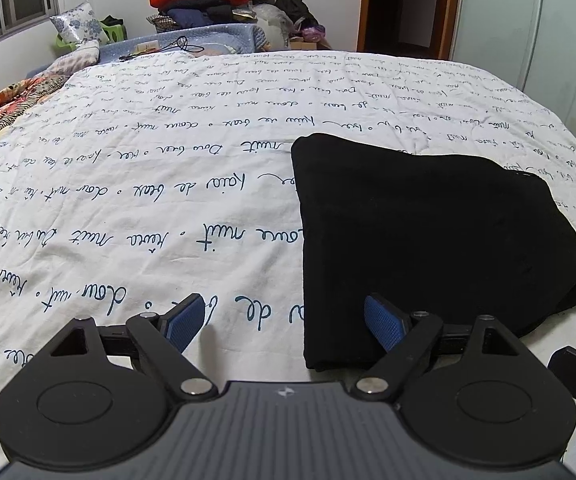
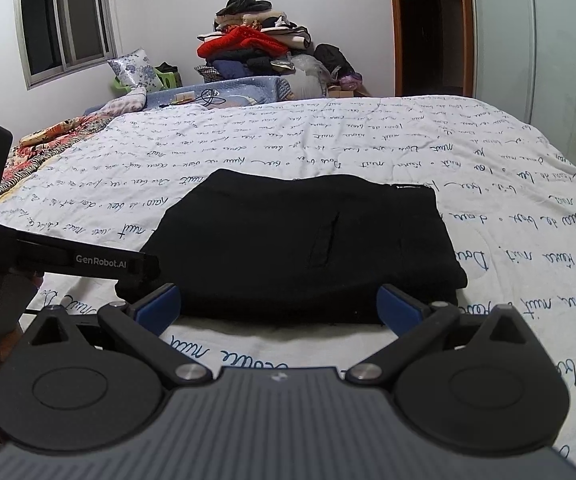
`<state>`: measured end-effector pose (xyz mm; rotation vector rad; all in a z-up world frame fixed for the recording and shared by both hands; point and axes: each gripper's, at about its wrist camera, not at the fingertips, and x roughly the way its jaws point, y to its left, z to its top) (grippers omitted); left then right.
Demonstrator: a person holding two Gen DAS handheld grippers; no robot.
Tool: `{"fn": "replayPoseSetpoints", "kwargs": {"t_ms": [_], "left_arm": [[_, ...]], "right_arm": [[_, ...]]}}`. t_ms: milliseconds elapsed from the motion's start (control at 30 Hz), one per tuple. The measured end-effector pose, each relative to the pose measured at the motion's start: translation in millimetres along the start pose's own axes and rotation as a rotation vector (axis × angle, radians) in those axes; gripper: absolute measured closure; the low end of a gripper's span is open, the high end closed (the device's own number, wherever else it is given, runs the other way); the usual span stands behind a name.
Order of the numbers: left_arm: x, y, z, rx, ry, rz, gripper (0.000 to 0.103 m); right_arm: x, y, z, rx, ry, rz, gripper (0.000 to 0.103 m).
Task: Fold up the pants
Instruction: 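Release the pants and lift both grippers away from the folded bundle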
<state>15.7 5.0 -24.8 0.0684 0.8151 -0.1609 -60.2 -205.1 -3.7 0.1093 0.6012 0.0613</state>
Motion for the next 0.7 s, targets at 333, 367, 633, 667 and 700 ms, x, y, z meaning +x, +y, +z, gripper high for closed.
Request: {"fn": "replayPoseSetpoints", "kwargs": {"t_ms": [333,367,633,667,700], "left_arm": [[0,2,0,0.001,-0.004,0.01,0.016],[0,2,0,0.004,-0.006,0.01,0.016],[-18,15,-2,-0.014,-0.15,0.086,0.015],[-20,21,-1,-0.034,-0.156,0.104,0.015],[-20,30,1,-0.066,-0.155,0.118,0.015]], "right_arm": [[2,0,0,0.0,0.005,0.005,0.0],[2,-1,0,0.001,0.006,0.005,0.0],[2,0,-2,-0.006,0.002,0.023,0.0],[3,0,-2,-0.008,0.003,0.027,0.0],[3,1,-2,-0.012,0.003,0.033,0.0]]}}
